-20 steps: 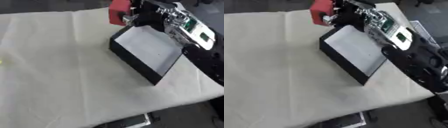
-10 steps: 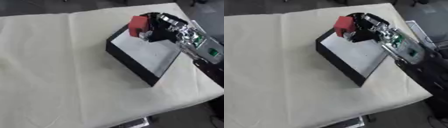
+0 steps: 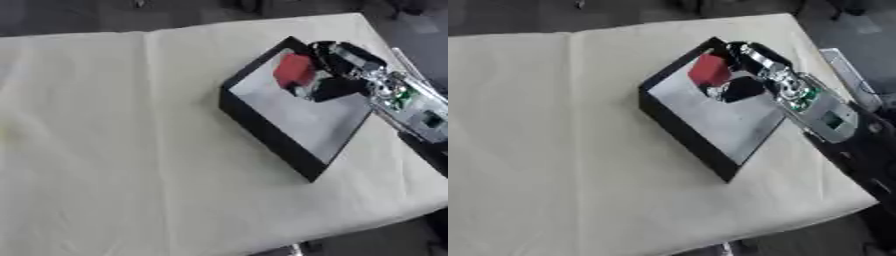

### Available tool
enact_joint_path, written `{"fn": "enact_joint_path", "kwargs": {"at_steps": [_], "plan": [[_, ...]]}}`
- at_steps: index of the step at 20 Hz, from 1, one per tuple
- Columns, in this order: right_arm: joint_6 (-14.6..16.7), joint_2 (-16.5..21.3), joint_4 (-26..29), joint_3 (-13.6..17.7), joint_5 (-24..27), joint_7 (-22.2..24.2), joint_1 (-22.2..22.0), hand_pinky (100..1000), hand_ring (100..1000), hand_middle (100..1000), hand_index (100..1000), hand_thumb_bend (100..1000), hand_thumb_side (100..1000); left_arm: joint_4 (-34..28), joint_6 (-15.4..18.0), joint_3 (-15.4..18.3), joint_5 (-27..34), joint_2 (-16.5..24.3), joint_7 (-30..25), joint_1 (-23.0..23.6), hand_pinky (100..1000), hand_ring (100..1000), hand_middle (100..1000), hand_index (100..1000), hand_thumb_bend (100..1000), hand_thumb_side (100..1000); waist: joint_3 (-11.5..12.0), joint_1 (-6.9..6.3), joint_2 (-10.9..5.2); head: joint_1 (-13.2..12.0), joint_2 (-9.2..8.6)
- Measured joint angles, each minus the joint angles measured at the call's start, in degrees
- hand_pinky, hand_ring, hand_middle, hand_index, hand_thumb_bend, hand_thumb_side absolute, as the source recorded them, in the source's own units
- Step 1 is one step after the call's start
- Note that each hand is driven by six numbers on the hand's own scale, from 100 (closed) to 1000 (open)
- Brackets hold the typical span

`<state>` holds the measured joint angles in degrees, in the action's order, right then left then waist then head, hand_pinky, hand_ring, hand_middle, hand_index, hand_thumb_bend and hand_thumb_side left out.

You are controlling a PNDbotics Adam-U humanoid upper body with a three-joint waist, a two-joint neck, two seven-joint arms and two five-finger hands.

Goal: Pick up the objects with one hand, pass them to the other hand, and then place them into the box on the other side of the table.

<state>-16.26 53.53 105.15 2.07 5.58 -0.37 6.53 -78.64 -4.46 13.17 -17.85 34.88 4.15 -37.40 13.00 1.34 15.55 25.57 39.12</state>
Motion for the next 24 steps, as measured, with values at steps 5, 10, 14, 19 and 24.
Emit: {"fn": "enact_joint_path", "kwargs": {"at_steps": [5, 10, 14, 19, 24], "plan": [[1.8, 0.69, -0.69, 1.13, -10.58, 2.81, -0.71, 976, 975, 939, 1000, 460, 160, 0.09, -0.43, 0.23, 0.01, 0.65, 0.84, 0.07, 740, 695, 698, 830, 284, 459, -0.01, -0.05, 0.42, -0.71, -0.01], [3.47, 0.69, -1.26, 2.31, -16.7, 5.09, -1.01, 995, 1000, 995, 1000, 575, 201, 0.71, -0.86, 0.46, 0.01, 1.16, 1.68, 0.08, 741, 694, 692, 829, 291, 458, -0.09, -0.41, 0.74, -1.45, 0.0], [4.3, 0.65, -1.04, 3.17, -16.83, 4.2, -1.06, 995, 1000, 990, 1000, 487, 149, 1.51, -0.85, 0.49, 0.01, 1.97, 1.75, 0.06, 742, 694, 686, 828, 294, 455, -0.31, -0.7, 0.77, -2.19, 0.03], [4.48, -1.0, 3.07, 4.97, -5.53, -5.13, -0.76, 1000, 1000, 999, 1000, 100, 204, 3.26, -0.29, -0.17, -0.42, 3.13, 0.98, -1.69, 760, 713, 711, 849, 318, 446, -0.36, -1.46, 0.77, -4.89, 0.07], [9.15, -2.91, 7.73, 5.85, 8.59, -13.27, 0.7, 1000, 1000, 1000, 1000, 172, 137, 10.01, 2.0, -2.58, -1.49, 6.24, -6.37, -7.21, 807, 763, 758, 886, 379, 464, -0.36, -2.18, 0.76, -8.27, 0.11]]}}
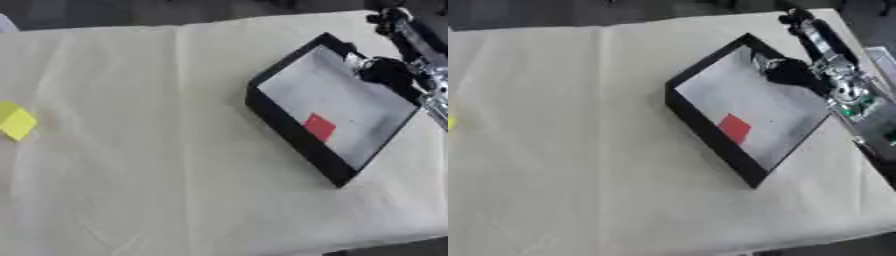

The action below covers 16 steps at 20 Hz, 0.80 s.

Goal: Pick up the objects with one hand, pass them to the other hand, and then place them into the box on the other side of the table.

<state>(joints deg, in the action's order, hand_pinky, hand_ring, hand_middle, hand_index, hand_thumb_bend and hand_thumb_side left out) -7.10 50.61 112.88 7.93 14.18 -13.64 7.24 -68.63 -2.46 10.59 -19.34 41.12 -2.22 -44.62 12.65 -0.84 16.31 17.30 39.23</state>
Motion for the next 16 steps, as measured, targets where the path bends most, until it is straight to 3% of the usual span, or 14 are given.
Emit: {"fn": "enact_joint_path", "kwargs": {"at_steps": [4, 9, 16], "plan": [[3.85, -1.48, 0.53, 0.11, 4.19, -1.89, 1.99, 1000, 995, 989, 1000, 226, 100, 10.22, 3.19, -3.09, -1.46, 2.25, -11.17, -7.02, 856, 801, 779, 906, 473, 449, 0.0, -0.66, -0.06, -1.99, 0.03], [5.14, -3.21, 0.54, -0.65, 4.91, -2.07, 3.44, 1000, 990, 981, 1000, 241, 100, 23.98, 4.72, -6.07, -7.55, 2.24, -22.94, -15.54, 883, 825, 789, 901, 587, 409, 0.21, -0.9, -0.34, -3.84, 0.41], [5.29, -4.69, 0.54, -2.12, 4.77, -1.27, 4.67, 1000, 984, 973, 1000, 236, 100, 36.73, 2.91, -7.14, -17.51, -2.5, -29.27, -23.0, 910, 849, 789, 894, 718, 404, 0.4, -0.85, -0.55, -6.5, 0.49]]}}
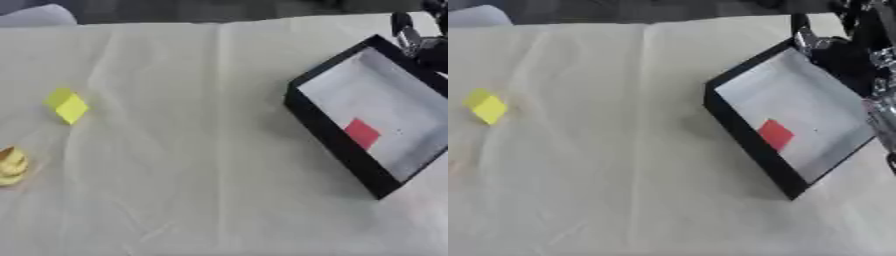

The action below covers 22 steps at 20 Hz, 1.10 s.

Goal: Pick up the objects with one hand, pass them to the other hand, and then place them into the box on the other side of the table.

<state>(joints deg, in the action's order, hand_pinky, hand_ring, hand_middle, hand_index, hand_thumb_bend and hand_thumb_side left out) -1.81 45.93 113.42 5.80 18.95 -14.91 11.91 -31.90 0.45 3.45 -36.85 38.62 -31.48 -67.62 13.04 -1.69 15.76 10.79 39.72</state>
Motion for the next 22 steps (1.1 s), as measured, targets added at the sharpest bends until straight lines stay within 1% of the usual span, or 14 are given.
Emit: {"fn": "enact_joint_path", "kwargs": {"at_steps": [3, 8, 12, 15, 16, 22], "plan": [[-0.52, -0.46, 0.0, -0.65, 0.02, 0.29, 0.35, 1000, 981, 971, 1000, 231, 111, 3.6, -0.77, 0.01, -3.72, -2.46, -0.3, -2.17, 918, 857, 788, 891, 741, 389, 0.01, 0.04, -0.09, -0.44, 0.01], [-1.96, -1.6, 0.0, -2.19, 0.53, 1.03, 1.91, 1000, 977, 968, 1000, 226, 127, 7.92, -2.7, 0.07, -10.34, -7.34, 1.28, -5.29, 941, 874, 796, 891, 780, 354, -0.14, 0.04, -0.11, -0.9, 0.15], [-2.89, -2.53, 0.0, -3.34, 1.0, 1.77, 3.11, 1000, 971, 964, 1000, 227, 124, 10.73, -3.41, 0.08, -15.3, -11.18, 2.01, -6.59, 944, 880, 799, 890, 767, 359, -0.44, 0.04, -0.11, -1.12, 0.51], [-3.44, -2.98, 0.0, -3.83, 1.31, 1.97, 3.54, 1000, 969, 962, 1000, 227, 138, 11.77, -2.53, 0.37, -16.54, -13.34, 1.3, -6.85, 948, 883, 798, 888, 748, 372, -0.63, 0.05, -0.11, -1.16, 0.52], [-3.52, -3.08, 0.0, -3.91, 1.42, 2.0, 3.75, 1000, 968, 961, 1000, 229, 128, 11.82, -2.04, 0.4, -16.59, -13.85, 0.82, -7.07, 947, 883, 796, 886, 743, 380, -0.69, 0.05, -0.11, -1.17, 0.53], [-3.81, -3.33, 0.0, -4.14, 1.78, 1.71, 3.79, 1000, 965, 960, 1000, 229, 133, 11.82, 0.07, 1.08, -15.78, -15.32, -3.03, -8.2, 942, 881, 790, 884, 728, 422, -0.97, 0.01, -0.11, -1.27, 0.55]]}}
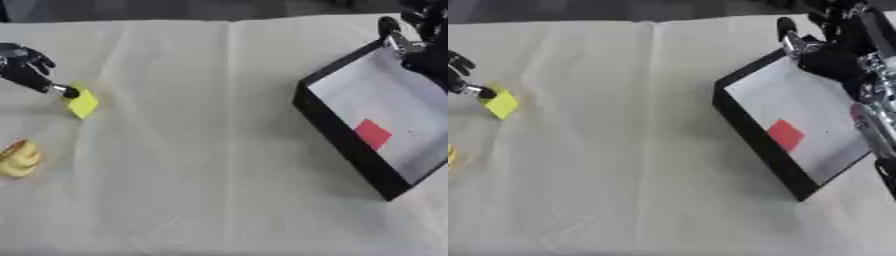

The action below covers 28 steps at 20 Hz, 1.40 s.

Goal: Pick up the objects with one hand, pass them to the other hand, and then place them into the box on the other side of the table.

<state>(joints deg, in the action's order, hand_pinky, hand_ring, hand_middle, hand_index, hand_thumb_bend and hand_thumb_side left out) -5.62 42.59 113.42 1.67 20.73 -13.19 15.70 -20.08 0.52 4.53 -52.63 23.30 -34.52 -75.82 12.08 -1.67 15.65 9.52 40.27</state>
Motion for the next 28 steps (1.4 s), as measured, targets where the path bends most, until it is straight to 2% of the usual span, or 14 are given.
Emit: {"fn": "enact_joint_path", "kwargs": {"at_steps": [4, 8, 13, 17, 19, 20, 22, 26, 28], "plan": [[-0.26, -0.03, 0.0, -0.09, 0.27, -0.28, 0.02, 1000, 961, 956, 1000, 230, 132, 0.0, -1.42, 0.43, -0.06, -0.26, -0.54, -0.07, 949, 888, 796, 886, 738, 397, -0.33, 0.0, 0.0, -0.02, -0.03], [-0.31, -0.16, 0.0, -0.37, 0.68, -0.33, 0.45, 1000, 958, 953, 1000, 231, 138, 0.0, -5.3, 0.87, -2.57, -1.15, 1.89, 0.18, 967, 908, 806, 893, 750, 343, -0.72, 0.05, 0.03, 0.06, -0.07], [-0.59, -0.57, 0.0, -0.76, 0.74, -0.05, 0.46, 1000, 957, 953, 1000, 232, 144, 0.0, -10.45, 1.73, -6.4, -2.07, 5.99, 0.61, 965, 908, 801, 889, 737, 357, -1.06, 0.19, 0.16, 0.17, -0.08], [-0.86, -0.61, 0.0, -1.04, 0.89, 0.14, 0.48, 1000, 957, 953, 1000, 233, 145, 0.09, -12.31, 2.24, -6.87, -2.93, 6.99, 1.12, 957, 905, 793, 877, 693, 359, -1.24, 0.19, 0.21, 0.13, -0.13], [-0.96, -0.77, 0.0, -1.05, 1.13, 0.1, 0.52, 1000, 957, 953, 1000, 234, 147, 0.2, -12.76, 2.36, -6.87, -3.3, 7.19, 1.34, 946, 899, 786, 849, 630, 341, -1.45, 0.29, 0.28, 0.06, -0.15], [-0.98, -0.91, 0.0, -1.05, 1.22, 0.08, 0.52, 1000, 957, 953, 1000, 216, 148, 0.29, -12.98, 2.41, -6.87, -3.5, 7.28, 1.4, 944, 898, 784, 842, 649, 308, -1.47, 0.33, 0.31, -0.05, -0.16], [-1.01, -1.03, 0.0, -1.06, 1.26, 0.06, 0.62, 1000, 957, 953, 1000, 234, 150, 0.46, -13.45, 2.43, -6.92, -3.8, 7.5, 1.76, 941, 898, 783, 813, 589, 342, -1.49, 0.34, 0.33, -0.21, -0.16], [-1.12, -1.07, 0.0, -1.06, 1.4, -0.04, 0.7, 1000, 957, 952, 1000, 233, 155, 0.81, -14.24, 2.4, -7.67, -4.37, 7.98, 1.86, 935, 894, 773, 771, 487, 310, -1.52, 0.35, 0.38, -0.46, -0.16], [-1.21, -1.09, 0.0, -1.06, 1.57, -0.14, 0.69, 1000, 957, 953, 1000, 234, 155, 0.84, -14.61, 2.4, -7.89, -4.65, 8.28, 1.89, 928, 889, 761, 729, 389, 276, -1.56, 0.37, 0.39, -0.63, -0.16]]}}
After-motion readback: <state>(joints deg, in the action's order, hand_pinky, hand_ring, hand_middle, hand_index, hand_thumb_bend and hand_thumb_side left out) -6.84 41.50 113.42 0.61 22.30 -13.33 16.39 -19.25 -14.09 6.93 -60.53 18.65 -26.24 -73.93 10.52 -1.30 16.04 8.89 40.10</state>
